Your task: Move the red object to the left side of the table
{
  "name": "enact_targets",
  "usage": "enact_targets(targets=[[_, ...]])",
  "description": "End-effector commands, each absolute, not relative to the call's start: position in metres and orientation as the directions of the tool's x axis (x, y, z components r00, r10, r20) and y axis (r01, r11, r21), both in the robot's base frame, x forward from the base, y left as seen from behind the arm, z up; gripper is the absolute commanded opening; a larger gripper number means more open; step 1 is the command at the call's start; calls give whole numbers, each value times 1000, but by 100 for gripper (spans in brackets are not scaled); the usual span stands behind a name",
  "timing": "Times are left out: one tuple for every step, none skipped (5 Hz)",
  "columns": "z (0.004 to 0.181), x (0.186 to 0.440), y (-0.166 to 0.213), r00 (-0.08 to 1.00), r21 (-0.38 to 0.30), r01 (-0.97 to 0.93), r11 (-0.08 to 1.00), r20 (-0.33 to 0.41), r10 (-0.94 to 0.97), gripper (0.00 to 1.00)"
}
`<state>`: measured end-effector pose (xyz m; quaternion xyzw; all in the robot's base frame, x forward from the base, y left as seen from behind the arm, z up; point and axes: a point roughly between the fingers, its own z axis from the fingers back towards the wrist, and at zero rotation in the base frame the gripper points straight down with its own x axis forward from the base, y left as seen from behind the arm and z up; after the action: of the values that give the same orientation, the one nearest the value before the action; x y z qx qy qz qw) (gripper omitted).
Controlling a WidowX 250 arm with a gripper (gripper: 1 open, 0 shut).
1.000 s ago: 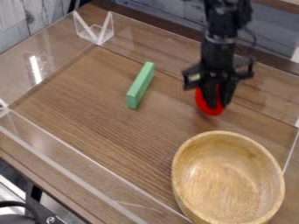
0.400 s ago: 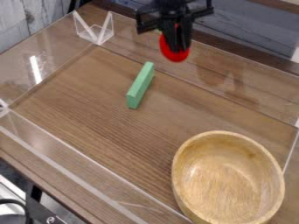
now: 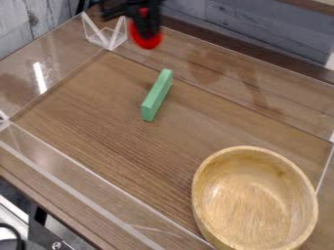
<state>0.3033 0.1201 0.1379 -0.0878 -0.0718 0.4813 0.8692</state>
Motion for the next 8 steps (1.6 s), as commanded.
enact_targets(targets=[[139, 301, 160, 476, -222, -846, 484, 93, 875, 0], [126, 301, 190, 445, -207, -864, 458, 108, 889, 0], [123, 308, 200, 449, -188, -865, 465, 124, 885, 0], [122, 317, 205, 460, -170, -862, 478, 135, 878, 0], [109, 320, 212, 425, -149, -883, 444, 146, 893, 0], [95, 322, 213, 396, -125, -900, 417, 162, 904, 0], [79, 325, 209, 417, -102, -893, 438, 177, 891, 0], [66, 327, 210, 436, -83, -886, 456, 184, 881, 0]])
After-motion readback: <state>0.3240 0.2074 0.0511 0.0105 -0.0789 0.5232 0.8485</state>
